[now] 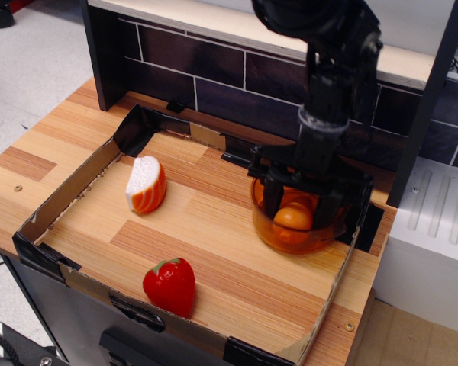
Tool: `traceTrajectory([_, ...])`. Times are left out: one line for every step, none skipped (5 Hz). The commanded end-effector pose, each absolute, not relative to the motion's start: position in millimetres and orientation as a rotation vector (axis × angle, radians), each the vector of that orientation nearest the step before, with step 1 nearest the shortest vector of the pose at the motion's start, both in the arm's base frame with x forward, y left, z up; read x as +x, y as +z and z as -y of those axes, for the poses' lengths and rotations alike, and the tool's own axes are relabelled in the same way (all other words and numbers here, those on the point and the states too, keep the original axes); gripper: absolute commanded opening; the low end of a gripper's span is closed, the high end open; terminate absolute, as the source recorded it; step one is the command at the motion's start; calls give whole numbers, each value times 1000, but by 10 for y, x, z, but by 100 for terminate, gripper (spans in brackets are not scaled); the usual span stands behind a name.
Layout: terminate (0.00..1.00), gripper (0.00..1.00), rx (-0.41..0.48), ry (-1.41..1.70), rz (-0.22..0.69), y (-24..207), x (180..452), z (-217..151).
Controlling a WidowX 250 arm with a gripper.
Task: Take carrot out of pot
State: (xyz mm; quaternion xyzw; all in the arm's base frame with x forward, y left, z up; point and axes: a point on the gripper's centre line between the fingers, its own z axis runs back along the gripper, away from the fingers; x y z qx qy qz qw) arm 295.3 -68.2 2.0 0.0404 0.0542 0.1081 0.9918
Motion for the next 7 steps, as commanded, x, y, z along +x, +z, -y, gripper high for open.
traceTrajectory([0, 0, 64, 239, -83, 100, 2963, 683])
traceTrajectory([0, 0, 42, 257, -51, 292, 2986, 663])
traceTrajectory([0, 0, 12, 288, 24, 573, 3022, 665])
traceTrajectory([0, 0, 1, 307, 103, 804, 3028, 647])
traceTrajectory([0, 0, -21, 300, 112, 910, 2988, 641])
traceTrajectory([0, 0, -26, 234, 89, 912, 2733, 716])
traceTrajectory([0, 0, -26, 197, 87, 966, 2525, 708])
